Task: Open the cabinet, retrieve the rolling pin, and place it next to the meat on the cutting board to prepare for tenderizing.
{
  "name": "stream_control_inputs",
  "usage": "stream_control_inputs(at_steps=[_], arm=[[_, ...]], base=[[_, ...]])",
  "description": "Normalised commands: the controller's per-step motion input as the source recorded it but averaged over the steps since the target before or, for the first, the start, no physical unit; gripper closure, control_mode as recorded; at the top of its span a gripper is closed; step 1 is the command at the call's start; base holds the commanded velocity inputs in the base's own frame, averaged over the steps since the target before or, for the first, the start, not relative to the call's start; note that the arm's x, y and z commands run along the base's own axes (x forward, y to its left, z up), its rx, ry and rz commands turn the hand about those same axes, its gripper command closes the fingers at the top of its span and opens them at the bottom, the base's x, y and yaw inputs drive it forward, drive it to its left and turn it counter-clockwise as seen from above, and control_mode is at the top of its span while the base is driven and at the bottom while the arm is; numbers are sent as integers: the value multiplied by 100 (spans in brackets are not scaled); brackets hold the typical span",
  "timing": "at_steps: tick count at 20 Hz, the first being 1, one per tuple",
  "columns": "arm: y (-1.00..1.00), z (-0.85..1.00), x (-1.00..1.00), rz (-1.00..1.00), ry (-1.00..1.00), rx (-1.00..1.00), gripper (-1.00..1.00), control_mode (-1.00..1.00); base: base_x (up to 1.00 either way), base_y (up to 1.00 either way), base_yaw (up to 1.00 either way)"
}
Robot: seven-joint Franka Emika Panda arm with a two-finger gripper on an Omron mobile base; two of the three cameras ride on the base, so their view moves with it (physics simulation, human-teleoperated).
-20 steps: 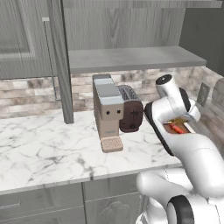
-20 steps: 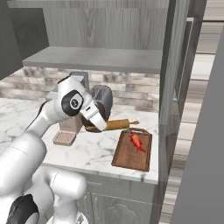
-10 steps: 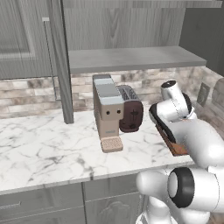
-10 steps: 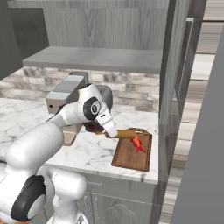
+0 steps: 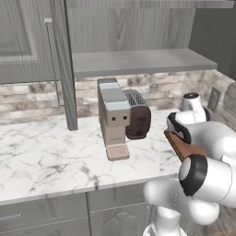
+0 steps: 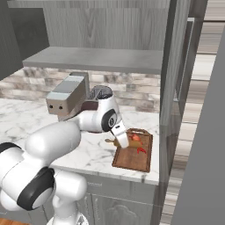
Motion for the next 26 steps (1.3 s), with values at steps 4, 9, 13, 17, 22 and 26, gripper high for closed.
stream_control_inputs(at_steps=[4,9,13,17,22,26], arm=[[-4,-36,7,-1,-8,13,100,-100],[-2,-38,6,-4,-13,4,100,-100],[-9,-28,0,-7,-8,0,100,-100],[-5,-14,5,-8,-1,-1,100,-100],[0,-15,10,-5,0,-2,100,-100],[0,-21,12,-3,0,-1,100,-100]], base=[[0,0,0],[0,0,0],[0,0,0],[0,0,0],[0,0,0],[0,0,0]])
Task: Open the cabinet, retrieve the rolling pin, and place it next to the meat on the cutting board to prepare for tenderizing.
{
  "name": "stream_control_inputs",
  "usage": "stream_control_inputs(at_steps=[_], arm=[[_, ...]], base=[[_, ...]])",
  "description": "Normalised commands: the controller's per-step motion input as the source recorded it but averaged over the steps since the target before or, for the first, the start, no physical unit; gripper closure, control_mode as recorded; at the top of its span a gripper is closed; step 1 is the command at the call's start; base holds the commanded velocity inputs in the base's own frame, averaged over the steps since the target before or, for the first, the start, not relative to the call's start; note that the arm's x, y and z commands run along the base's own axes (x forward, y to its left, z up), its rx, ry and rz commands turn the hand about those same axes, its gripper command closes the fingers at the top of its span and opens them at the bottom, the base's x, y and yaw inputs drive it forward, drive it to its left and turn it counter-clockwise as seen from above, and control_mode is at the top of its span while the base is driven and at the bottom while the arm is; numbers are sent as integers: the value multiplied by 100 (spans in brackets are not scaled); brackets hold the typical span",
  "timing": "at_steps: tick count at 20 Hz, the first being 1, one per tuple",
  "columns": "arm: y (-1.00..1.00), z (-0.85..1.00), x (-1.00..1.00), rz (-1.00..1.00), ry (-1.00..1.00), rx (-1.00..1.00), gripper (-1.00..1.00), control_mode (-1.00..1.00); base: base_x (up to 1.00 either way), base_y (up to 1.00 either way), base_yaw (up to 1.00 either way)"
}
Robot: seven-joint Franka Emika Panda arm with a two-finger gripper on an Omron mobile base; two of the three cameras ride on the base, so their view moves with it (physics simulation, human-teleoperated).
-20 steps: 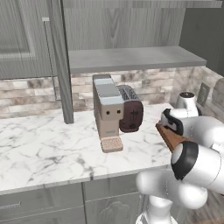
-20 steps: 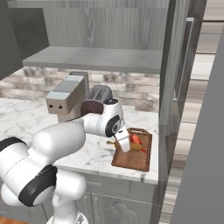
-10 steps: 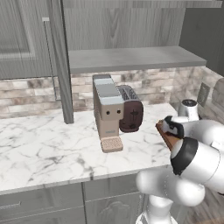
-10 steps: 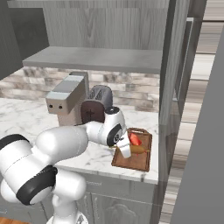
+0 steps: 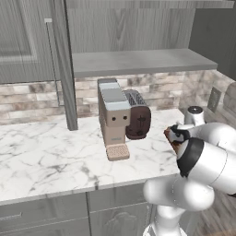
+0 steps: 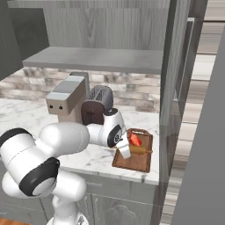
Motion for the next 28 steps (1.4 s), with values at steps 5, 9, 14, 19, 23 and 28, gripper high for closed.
stream_control_inputs(at_steps=[5,9,14,19,23,28], arm=[[0,-20,1,0,0,0,100,-100],[0,-26,0,0,0,0,100,-100],[0,-31,0,0,0,0,100,-100],[0,-34,0,0,2,0,-100,-100],[-7,-28,0,0,0,1,-100,-100],[-3,-3,-13,0,0,3,-100,-100]], base=[[0,0,0],[0,0,0],[0,0,0],[0,0,0],[0,0,0],[0,0,0]])
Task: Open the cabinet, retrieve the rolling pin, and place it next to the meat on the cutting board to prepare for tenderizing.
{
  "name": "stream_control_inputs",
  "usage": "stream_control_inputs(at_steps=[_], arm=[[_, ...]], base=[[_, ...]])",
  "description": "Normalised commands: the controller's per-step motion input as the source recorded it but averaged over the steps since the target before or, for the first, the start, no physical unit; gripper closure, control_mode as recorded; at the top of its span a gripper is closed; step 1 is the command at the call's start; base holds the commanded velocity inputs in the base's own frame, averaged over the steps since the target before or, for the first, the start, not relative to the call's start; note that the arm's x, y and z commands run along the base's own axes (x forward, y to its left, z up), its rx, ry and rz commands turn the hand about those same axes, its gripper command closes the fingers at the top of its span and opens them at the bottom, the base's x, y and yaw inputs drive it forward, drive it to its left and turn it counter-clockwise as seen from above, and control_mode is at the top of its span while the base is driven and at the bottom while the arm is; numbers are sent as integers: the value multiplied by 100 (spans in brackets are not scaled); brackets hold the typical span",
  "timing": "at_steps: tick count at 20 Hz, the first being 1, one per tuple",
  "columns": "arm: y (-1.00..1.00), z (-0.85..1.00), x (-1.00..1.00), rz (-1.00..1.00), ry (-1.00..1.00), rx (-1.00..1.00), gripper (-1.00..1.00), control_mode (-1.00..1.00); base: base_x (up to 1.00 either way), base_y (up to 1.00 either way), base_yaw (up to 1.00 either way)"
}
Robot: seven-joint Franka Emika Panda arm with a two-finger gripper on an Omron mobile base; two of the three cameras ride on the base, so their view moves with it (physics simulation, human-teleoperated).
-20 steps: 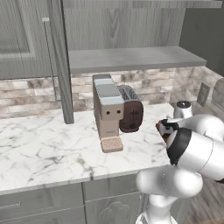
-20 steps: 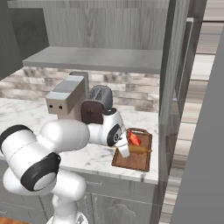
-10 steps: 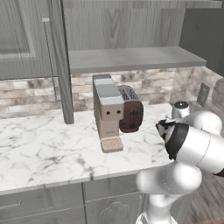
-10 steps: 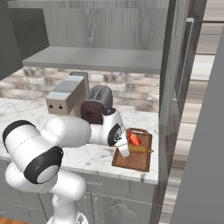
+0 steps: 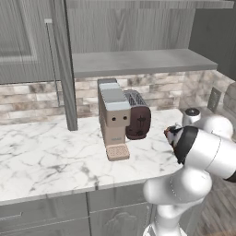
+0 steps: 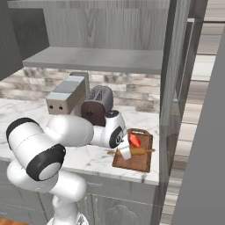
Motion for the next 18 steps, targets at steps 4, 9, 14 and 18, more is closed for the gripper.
stream_control_inputs(at_steps=[4,9,14,18], arm=[[2,10,-32,0,-4,0,-100,-100],[20,35,-28,0,-15,0,-100,-100],[41,38,-16,0,-22,0,-100,-100],[43,36,-21,0,-24,0,-100,-100]], base=[[0,0,0],[0,0,0],[0,0,0],[0,0,0]])
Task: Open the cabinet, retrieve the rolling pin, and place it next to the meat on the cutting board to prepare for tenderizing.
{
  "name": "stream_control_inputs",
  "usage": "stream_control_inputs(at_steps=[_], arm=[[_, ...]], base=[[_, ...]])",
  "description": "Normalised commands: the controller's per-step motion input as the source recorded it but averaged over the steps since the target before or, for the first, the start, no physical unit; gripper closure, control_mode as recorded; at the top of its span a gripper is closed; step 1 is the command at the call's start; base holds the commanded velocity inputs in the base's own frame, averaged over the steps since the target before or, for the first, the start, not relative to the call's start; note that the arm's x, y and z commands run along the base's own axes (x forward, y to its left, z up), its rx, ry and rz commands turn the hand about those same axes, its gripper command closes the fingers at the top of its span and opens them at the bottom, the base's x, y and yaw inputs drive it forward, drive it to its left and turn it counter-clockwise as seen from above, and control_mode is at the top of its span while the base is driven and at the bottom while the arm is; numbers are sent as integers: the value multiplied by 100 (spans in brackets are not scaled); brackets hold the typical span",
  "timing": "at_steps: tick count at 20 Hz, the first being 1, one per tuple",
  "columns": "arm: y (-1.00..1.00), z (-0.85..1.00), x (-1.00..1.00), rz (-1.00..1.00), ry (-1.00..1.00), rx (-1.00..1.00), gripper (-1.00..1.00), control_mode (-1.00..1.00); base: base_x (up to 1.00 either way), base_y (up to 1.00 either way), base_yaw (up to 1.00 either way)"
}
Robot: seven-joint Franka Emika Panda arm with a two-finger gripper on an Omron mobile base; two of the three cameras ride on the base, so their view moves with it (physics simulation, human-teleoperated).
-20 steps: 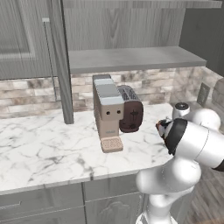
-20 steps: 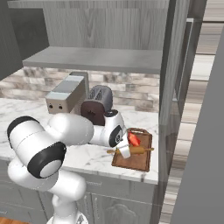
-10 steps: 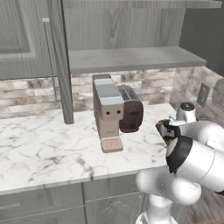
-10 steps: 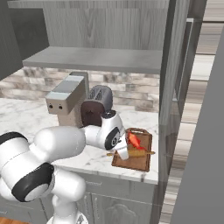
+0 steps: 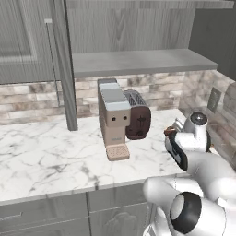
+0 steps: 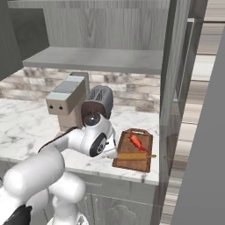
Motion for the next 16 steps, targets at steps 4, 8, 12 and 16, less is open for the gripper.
stream_control_inputs(at_steps=[4,8,12,16], arm=[[19,36,-36,0,-27,0,-100,-100],[25,53,-53,0,-29,0,-100,-100],[27,58,-55,0,-26,-4,-100,-100],[33,57,-56,0,-24,-6,-100,-100]], base=[[0,0,0],[0,0,0],[0,0,0],[0,0,0]])
